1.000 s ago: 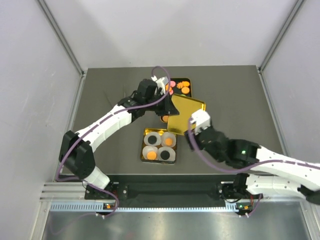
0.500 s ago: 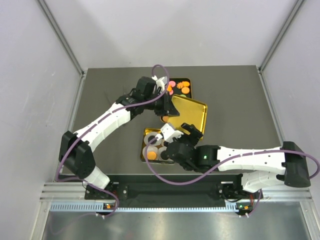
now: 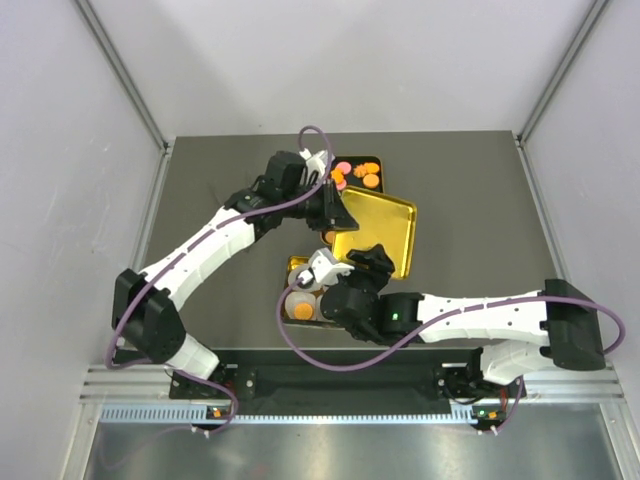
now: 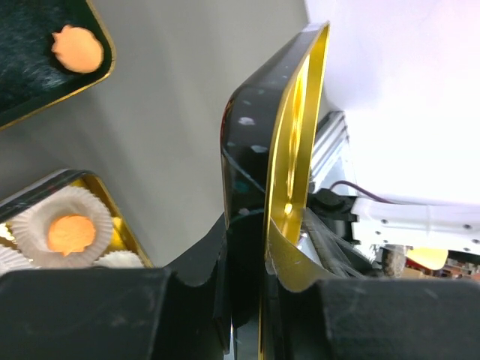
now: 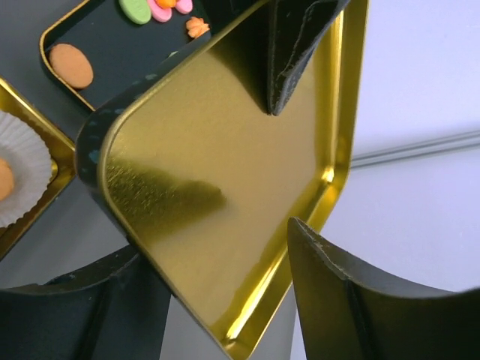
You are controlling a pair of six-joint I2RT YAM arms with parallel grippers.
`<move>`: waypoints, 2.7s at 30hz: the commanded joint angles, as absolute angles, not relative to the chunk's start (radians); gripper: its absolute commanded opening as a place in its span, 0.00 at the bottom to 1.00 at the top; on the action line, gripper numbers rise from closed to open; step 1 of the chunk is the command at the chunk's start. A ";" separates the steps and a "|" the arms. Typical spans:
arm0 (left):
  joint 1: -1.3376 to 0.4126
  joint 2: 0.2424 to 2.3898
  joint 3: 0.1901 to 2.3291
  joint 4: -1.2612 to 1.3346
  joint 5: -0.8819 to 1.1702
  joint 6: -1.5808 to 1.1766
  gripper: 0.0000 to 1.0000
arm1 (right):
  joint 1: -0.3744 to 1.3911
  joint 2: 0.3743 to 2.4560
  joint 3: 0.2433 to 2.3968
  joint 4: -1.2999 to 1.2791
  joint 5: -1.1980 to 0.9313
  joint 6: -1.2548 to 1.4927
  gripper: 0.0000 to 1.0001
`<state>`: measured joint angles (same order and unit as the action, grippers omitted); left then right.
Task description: Pack the cookies
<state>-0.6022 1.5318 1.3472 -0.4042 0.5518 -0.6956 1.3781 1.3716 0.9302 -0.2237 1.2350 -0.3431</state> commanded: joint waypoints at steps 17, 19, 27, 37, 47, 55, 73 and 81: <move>-0.499 1.427 1.416 -0.359 0.332 -0.644 0.89 | 1.362 1.362 1.067 -0.397 1.220 -0.295 0.00; -0.424 1.428 1.416 -0.336 0.292 -0.655 0.90 | 1.364 1.361 1.086 -0.457 1.160 -0.229 0.00; -0.249 1.336 1.450 -0.362 0.140 -0.623 0.90 | 1.216 1.273 1.221 -0.638 0.688 0.055 0.00; -0.250 1.025 1.149 -0.374 0.161 -0.589 0.90 | 0.681 1.195 1.089 -0.169 -0.628 0.510 0.00; -0.250 0.854 0.956 -0.457 0.160 -0.551 0.91 | 0.661 1.285 0.750 0.595 -0.801 1.030 0.00; -0.252 0.839 0.868 -0.437 0.187 -0.543 0.91 | 0.673 1.407 0.638 0.897 -0.830 1.200 0.00; -0.288 0.888 0.681 -0.284 0.244 -0.583 0.90 | 0.680 1.601 0.581 1.065 -0.853 1.258 0.00; -0.302 0.930 0.660 -0.239 0.258 -0.581 0.89 | 0.678 1.683 0.581 1.091 -0.856 1.267 0.00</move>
